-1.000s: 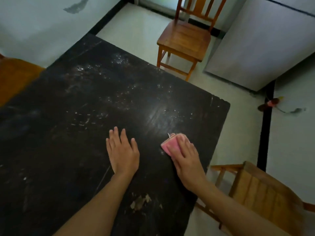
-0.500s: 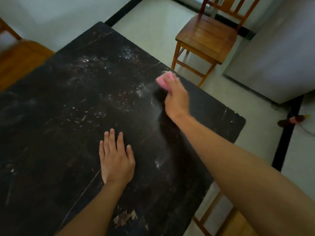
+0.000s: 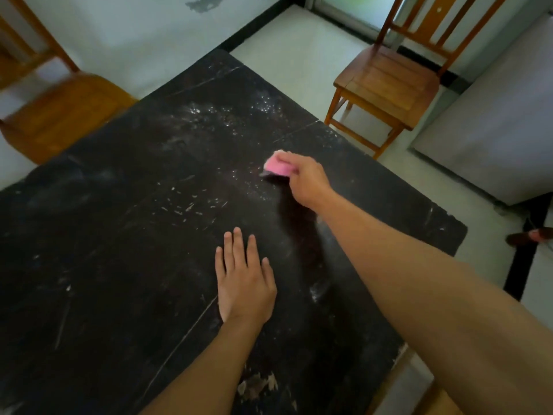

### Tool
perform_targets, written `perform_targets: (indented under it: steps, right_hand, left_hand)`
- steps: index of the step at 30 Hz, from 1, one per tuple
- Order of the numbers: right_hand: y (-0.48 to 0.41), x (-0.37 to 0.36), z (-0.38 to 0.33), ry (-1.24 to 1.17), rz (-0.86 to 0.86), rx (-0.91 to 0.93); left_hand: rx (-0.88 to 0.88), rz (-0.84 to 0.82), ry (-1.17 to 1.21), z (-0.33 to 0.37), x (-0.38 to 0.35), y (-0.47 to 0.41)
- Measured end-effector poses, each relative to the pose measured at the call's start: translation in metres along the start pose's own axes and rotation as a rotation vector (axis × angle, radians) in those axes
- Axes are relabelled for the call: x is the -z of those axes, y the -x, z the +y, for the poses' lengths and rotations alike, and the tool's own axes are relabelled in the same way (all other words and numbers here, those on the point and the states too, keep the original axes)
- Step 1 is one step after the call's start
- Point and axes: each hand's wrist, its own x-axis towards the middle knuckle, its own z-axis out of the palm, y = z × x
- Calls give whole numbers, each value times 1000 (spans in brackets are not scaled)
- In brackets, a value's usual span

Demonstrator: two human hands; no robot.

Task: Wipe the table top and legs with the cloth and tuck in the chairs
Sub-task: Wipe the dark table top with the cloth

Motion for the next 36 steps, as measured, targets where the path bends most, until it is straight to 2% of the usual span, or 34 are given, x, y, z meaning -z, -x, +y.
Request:
perform_targets:
  steps: [1,4,6,8,11,16,18,20,22,23,25,30,33,36]
  right_hand:
    - [2,8,-2,-52,33,-4]
    - [31,42,41,-84,384,-181]
    - [48,53,78,45,558,-360]
    - [35,41,84,184,599,-397]
    - [-29,6,36,226,468,-293]
    - [-128,-8,-61,14,61,33]
    - [-133,18,-58,-71,136,18]
    - [-127,44,-22,-121,322,-121]
    - [-110,46,14,-20,408,-283]
    - [-107,37,25,71,415,-305]
    - [-116,21,18,184,367,-206]
    - [-139,39,-31,128,2,78]
    - [-85,58,-15,163,-51,220]
    - [-4,56,35,139,-88,401]
  left_hand:
    - [-6,10,3,-1,0,0]
    - [-15,10,26,0,3,1]
    - [-5,-3,38,2,4,0]
    - [2,-18,40,2,4,-1]
    - [-3,-30,32,1,3,1]
    - [15,-53,3,-2,2,-2]
    - [24,-50,-7,-1,3,-1]
    - [32,-65,14,0,5,0]
    - [50,-75,38,1,7,-1]
    - [55,-74,44,2,8,-2]
    - [59,-66,50,3,9,-3]
    - [62,-39,33,2,8,-4]
    - [72,-25,53,3,8,-3]
    - [83,-4,64,3,8,-3]
